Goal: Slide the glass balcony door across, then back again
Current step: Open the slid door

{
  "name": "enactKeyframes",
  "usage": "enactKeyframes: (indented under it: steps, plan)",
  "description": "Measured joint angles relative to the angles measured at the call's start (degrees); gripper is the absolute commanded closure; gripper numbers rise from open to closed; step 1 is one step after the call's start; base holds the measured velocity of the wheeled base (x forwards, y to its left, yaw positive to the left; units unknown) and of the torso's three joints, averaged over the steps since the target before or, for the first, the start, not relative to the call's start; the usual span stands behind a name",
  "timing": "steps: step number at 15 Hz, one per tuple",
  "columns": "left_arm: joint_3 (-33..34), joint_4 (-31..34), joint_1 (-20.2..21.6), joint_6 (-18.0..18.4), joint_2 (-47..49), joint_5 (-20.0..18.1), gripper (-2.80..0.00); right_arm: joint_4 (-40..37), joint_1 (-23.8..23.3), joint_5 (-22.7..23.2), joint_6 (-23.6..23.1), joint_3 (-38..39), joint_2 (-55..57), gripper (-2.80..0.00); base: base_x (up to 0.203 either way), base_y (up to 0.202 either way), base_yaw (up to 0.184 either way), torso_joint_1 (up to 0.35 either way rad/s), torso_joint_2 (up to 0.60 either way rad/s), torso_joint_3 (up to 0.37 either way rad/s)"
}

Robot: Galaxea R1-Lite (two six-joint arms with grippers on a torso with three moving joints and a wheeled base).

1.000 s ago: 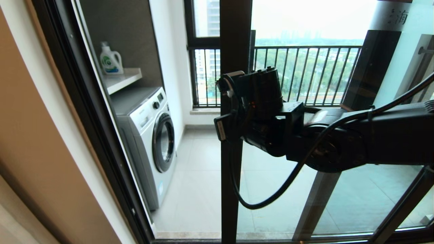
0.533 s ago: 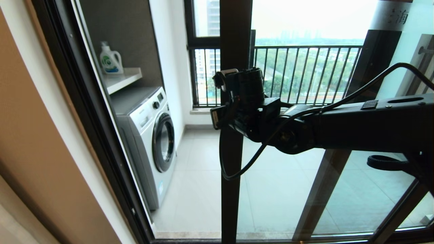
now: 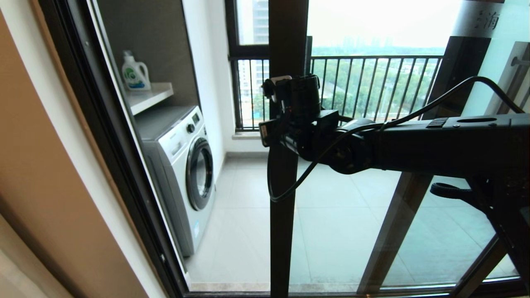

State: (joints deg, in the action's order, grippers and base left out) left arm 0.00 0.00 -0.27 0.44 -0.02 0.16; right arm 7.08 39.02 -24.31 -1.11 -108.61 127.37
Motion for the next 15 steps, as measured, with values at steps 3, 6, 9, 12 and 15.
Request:
enactKeyframes:
  steps: [3, 6, 9, 12, 15]
  plan:
    - [0.0, 0.0, 0.0, 0.0, 0.0, 0.0, 0.00, 0.0, -0.8, 0.0, 0.0, 0.1, 0.0, 0.00, 0.000, 0.000, 0.000, 0.000, 0.00, 0.000]
    - [0.0, 0.0, 0.0, 0.0, 0.0, 0.0, 0.00, 0.1, -2.0, 0.2, 0.1, 2.3, -0.7, 0.00, 0.000, 0.000, 0.000, 0.000, 0.00, 0.000]
    - [0.0, 0.0, 0.0, 0.0, 0.0, 0.0, 0.00, 0.3, -3.0, 0.2, 0.3, 4.0, -1.6, 0.00, 0.000, 0.000, 0.000, 0.000, 0.00, 0.000]
    - [0.0, 0.0, 0.0, 0.0, 0.0, 0.0, 0.00, 0.1, -4.0, 0.1, 0.3, 4.5, -2.2, 0.00, 0.000, 0.000, 0.000, 0.000, 0.00, 0.000]
    - [0.0, 0.0, 0.0, 0.0, 0.0, 0.0, 0.00, 0.3, -4.7, -0.1, 0.3, 5.1, -2.8, 0.00, 0.000, 0.000, 0.000, 0.000, 0.00, 0.000]
